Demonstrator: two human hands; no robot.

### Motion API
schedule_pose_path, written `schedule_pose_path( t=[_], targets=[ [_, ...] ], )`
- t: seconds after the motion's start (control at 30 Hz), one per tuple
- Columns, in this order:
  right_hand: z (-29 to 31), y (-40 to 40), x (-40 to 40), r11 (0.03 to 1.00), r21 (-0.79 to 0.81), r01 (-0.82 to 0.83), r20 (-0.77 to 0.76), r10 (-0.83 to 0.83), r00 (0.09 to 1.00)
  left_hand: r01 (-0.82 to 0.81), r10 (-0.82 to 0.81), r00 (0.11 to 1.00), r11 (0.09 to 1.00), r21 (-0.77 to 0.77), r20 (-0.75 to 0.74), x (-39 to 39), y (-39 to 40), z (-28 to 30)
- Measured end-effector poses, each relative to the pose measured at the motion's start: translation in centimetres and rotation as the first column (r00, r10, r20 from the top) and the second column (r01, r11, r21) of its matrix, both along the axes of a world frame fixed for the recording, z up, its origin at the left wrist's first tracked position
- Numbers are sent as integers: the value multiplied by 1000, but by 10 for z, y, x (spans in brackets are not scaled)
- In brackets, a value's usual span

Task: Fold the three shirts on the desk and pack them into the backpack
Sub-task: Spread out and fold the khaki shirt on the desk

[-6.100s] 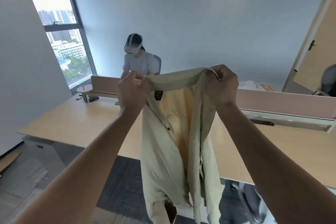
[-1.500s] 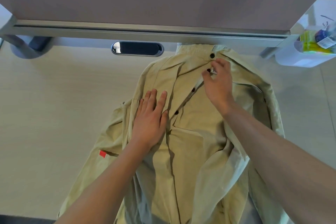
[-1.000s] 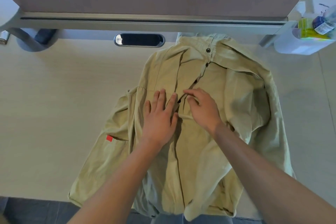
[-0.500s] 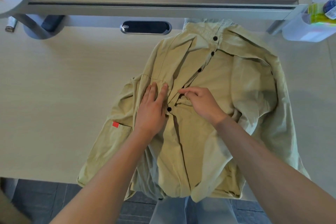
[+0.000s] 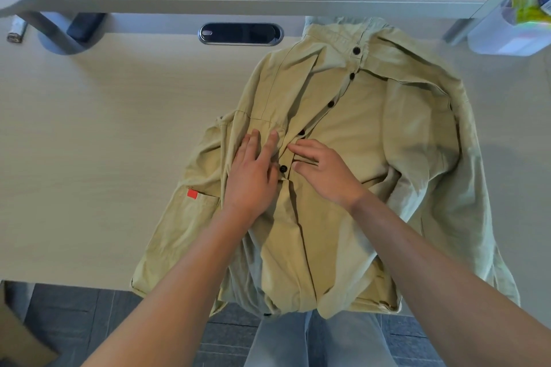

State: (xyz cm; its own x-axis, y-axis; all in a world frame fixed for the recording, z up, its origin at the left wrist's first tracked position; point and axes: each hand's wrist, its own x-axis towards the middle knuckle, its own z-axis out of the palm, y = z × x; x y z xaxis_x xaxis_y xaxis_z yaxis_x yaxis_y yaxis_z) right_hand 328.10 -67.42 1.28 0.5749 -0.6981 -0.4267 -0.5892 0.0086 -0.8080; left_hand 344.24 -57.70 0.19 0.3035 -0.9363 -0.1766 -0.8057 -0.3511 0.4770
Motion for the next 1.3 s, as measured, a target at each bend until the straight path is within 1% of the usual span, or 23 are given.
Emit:
schedule_pose_path(
  t=[0.13, 0.27, 0.4, 0.5, 0.57, 0.6, 0.67, 0.7, 0.77, 0.83, 0.9, 0.97, 1.07, 1.17, 1.23, 1.3],
  targets=[
    [16, 4, -12, 996, 41, 82, 51, -84, 995, -19, 19, 1000, 1000, 10, -10, -4, 1, 2],
    [40, 9, -41, 970, 122, 209, 154, -227, 962, -18, 18, 1000, 1000, 5, -1, -18, -1, 13],
    [73, 6, -70, 938, 67, 340, 190, -346, 919, 3, -4, 1000, 1000, -23, -5, -47, -6, 32],
    [91, -6, -90, 902, 31, 431, 224, -426, 876, 34, -33, 999, 998, -51, 22, -62, -5, 36],
    [88, -11, -101, 895, 40, 445, 184, -444, 877, 50, -48, 998, 998, -32, 40, -67, -3, 32],
    [83, -11, -105, 908, 49, 416, 140, -418, 897, 51, -50, 997, 999, -16, 53, -70, -1, 30],
    [70, -3, -109, 950, 61, 307, 43, -310, 950, 38, -39, 996, 999, 17, 81, -78, 3, 28],
    [62, 3, -108, 967, 42, 253, 1, -253, 967, 24, -27, 995, 999, 31, 93, -84, 7, 28],
    [49, 15, -109, 983, -1, 185, -58, -185, 981, -3, -2, 994, 999, 47, 110, -96, 20, 28],
    [42, 26, -110, 986, 27, 163, -100, -160, 982, -37, 31, 991, 998, 49, 131, -108, 39, 29],
    [40, 35, -110, 986, 94, 139, -106, -129, 986, -80, 70, 988, 994, 68, 134, -118, 58, 28],
    [37, 46, -109, 991, 112, 68, -102, -57, 993, -100, 86, 986, 991, 93, 141, -127, 76, 25],
    [35, 61, -108, 997, 66, -36, -109, 43, 993, -95, 78, 984, 990, 102, 158, -138, 98, 21],
    [38, 73, -112, 996, -18, -87, -102, 85, 991, -77, 61, 979, 994, 80, 194, -148, 111, 20],
    [40, 77, -119, 993, -47, -107, -88, 102, 991, -24, 8, 971, 998, 63, 238, -155, 114, 21],
    [38, 79, -124, 991, -70, -114, -79, 108, 991, 58, -78, 965, 995, 87, 251, -161, 113, 18]
  ],
)
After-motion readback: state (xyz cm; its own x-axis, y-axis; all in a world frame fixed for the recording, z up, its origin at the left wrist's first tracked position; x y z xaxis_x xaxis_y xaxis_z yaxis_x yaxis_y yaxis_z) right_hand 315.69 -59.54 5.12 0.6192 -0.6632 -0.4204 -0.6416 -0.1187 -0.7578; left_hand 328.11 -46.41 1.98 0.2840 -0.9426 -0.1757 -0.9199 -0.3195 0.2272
